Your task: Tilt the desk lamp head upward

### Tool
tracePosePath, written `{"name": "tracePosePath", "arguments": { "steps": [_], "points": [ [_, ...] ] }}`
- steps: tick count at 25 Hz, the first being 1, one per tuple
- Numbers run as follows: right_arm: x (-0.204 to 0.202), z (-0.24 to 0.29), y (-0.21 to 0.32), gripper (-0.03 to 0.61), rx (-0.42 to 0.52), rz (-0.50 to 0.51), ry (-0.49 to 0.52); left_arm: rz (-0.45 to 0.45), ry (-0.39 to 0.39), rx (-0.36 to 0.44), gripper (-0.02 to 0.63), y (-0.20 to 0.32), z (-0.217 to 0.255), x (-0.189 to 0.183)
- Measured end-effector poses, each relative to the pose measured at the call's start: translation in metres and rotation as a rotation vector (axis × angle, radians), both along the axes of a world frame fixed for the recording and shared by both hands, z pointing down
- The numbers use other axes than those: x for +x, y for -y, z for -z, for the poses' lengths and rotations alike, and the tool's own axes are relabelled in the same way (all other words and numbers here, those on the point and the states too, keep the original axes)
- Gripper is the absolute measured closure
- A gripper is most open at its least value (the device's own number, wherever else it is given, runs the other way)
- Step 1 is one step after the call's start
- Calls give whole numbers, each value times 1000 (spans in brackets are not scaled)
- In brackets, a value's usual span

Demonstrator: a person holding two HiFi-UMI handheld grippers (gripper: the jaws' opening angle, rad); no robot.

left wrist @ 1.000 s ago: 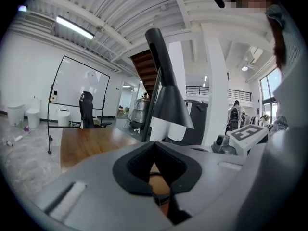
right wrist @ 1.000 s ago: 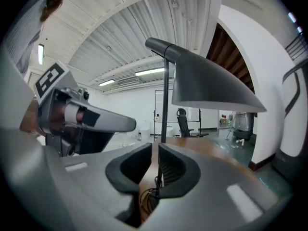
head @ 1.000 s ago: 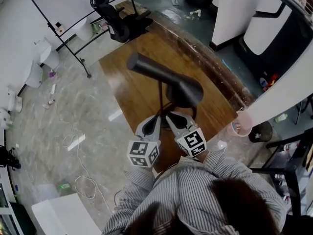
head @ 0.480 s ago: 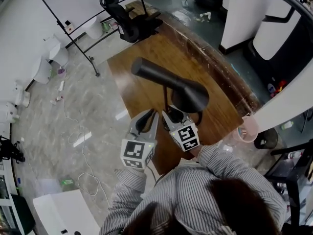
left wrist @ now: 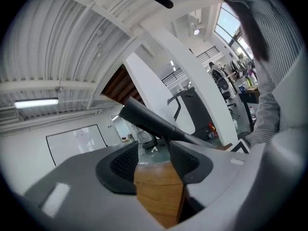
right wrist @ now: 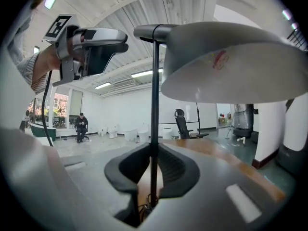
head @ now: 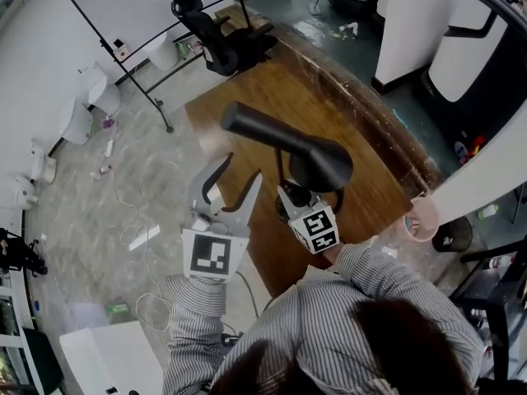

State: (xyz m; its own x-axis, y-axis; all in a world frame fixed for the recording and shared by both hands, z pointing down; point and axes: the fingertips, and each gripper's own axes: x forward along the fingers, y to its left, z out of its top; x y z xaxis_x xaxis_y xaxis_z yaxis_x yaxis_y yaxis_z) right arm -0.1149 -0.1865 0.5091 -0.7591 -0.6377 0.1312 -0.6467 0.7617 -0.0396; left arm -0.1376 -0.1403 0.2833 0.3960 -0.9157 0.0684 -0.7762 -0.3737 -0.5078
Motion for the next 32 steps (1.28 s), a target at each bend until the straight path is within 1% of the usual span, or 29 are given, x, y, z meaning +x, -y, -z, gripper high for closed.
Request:
{"name": "tracePosePath", "arguments": {
  "steps": [3,6,10,11,13,15,17,19,22,24,26,28,32],
  "points": [
    [-1,0,0,528,-9,20,-1,-13,118,68,380,-2,28,2],
    [-1,1,0,528,-12,21,4,-10,240,102,353,0,41,1],
    [-2,1,0,528,-17,40,0,8,343,145,347,2,56,-1],
    [-2,1,0,528,-19,44,-3,7,380,159,336,2,60,0],
    [-2,0,1,528,-21,44,-9,2,487,184,317,4,63,4],
    [-1,-1,0,528,-27,42,-15,-5,614,210,297,7,65,9],
    [-2,-2,0,528,-32,43,-17,-14,733,231,295,10,66,12],
    [-3,-2,0,528,-33,45,-19,-28,814,234,289,14,66,15],
    [-2,-2,0,528,-29,43,-20,-68,904,209,283,19,63,19],
    [-1,-1,0,528,-23,42,-19,-89,977,191,281,23,57,20],
    [-1,-2,0,528,-23,45,-20,-104,1041,190,280,27,53,23],
    [-1,-3,0,528,-26,47,-20,-123,1083,196,271,30,52,27],
    [-1,0,0,528,-16,40,-8,-151,1136,185,267,32,50,29]
  ]
}}
